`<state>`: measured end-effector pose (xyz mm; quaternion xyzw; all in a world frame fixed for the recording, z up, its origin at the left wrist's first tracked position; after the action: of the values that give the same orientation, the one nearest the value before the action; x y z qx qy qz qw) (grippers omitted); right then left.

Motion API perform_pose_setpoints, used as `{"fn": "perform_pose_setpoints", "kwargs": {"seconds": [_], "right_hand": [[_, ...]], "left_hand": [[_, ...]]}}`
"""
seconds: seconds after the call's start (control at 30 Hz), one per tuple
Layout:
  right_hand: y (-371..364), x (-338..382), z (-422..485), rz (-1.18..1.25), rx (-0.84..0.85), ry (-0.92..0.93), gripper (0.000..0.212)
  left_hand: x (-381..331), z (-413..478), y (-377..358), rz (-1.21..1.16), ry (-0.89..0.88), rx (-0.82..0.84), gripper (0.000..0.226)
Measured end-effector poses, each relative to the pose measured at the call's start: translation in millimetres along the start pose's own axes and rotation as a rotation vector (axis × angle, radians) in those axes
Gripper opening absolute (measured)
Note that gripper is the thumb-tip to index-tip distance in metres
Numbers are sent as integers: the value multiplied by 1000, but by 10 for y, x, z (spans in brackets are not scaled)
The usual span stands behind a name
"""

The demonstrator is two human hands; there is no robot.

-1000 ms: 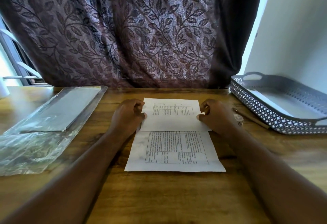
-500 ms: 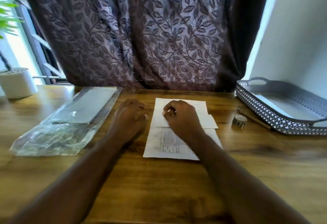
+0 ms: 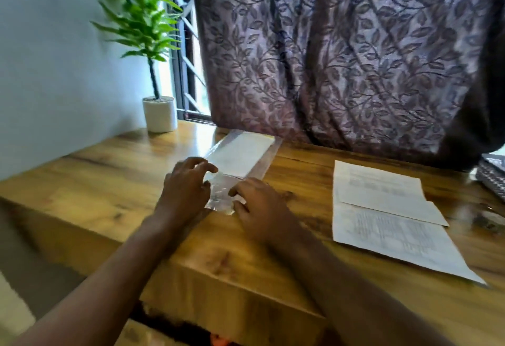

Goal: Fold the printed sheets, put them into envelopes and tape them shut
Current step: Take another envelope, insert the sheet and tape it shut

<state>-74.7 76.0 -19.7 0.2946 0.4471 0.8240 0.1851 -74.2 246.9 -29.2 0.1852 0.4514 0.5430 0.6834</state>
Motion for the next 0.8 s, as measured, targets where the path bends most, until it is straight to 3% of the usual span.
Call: {"fn": "perform_pose_setpoints", "kwargs": {"seconds": [0.17,0.33,0.5,0.63,0.8], "right_hand": [[-156,266,124,-49,25,82,27],[-374,324,281,-43,105,-24,32],[-535,302,528,-172,283,-183,39],[-581,362,739,-201,341,-296,65],[-668,274,936,-205,400,-367,34]], "left_hand": [[155,4,-47,-48,149,53,49],[339,28,-113,-90,285,66,76],[317,-25,-140,-175,262,42,68],[358,-26,-160,-173,232,65,66],[385,-12,-119,-198,281,21,72]]}}
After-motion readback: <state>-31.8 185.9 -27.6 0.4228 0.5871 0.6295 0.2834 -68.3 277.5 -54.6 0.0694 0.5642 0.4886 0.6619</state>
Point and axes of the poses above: each hand's wrist, its own z-axis towards the middle knuckle, its own y-axis out of the back of the hand, x = y × z, the point moved 4 cm from there along z, towards the middle knuckle, and after that the axes turned 4 degrees about y, right-handed, at the moved point
